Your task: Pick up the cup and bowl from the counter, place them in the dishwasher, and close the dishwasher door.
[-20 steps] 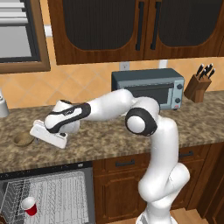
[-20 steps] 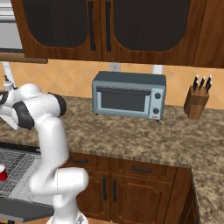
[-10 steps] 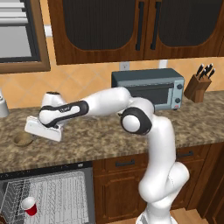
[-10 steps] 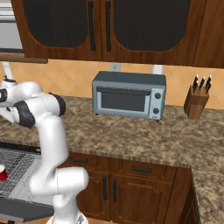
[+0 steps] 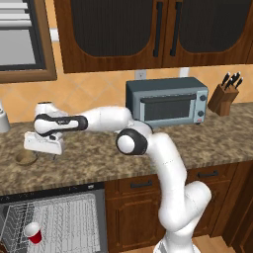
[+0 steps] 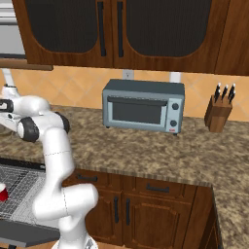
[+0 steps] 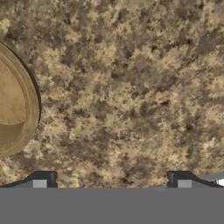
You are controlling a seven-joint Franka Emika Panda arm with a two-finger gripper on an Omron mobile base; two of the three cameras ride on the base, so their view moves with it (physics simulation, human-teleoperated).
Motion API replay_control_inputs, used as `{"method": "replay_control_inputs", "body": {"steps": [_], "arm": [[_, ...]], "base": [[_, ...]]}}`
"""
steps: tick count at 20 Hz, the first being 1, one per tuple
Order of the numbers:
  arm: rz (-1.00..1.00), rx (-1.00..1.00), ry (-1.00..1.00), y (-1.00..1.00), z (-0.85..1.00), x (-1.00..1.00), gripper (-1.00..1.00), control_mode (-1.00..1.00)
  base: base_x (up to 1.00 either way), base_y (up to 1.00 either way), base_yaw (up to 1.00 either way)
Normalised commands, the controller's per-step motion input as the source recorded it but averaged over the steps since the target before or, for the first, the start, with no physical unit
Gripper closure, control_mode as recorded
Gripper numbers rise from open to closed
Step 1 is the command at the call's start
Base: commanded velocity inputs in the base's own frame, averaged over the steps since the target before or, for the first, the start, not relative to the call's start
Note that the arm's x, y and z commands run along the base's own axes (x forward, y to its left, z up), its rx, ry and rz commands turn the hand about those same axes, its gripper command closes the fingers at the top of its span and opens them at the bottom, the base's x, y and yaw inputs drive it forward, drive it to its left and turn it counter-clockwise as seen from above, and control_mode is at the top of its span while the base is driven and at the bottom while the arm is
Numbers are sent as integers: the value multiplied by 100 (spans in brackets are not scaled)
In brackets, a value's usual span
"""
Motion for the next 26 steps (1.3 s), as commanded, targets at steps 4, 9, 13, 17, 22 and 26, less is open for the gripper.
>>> {"method": "replay_control_inputs", "body": {"steps": [4, 9, 13, 17, 22, 26], "arm": [[0, 0, 0, 9, -71, 0, -100, -100], [0, 0, -13, 0, -18, 3, -100, -100], [0, 0, -23, 2, 0, 26, -100, -100], [0, 0, -16, 6, -22, 24, -100, -100], [0, 8, -14, 14, -23, 22, -100, -100], [0, 12, -13, 18, -10, 15, -100, -100]], "base": [[0, 0, 0], [0, 0, 0], [0, 0, 0], [0, 0, 0], [0, 0, 0], [0, 0, 0]]}}
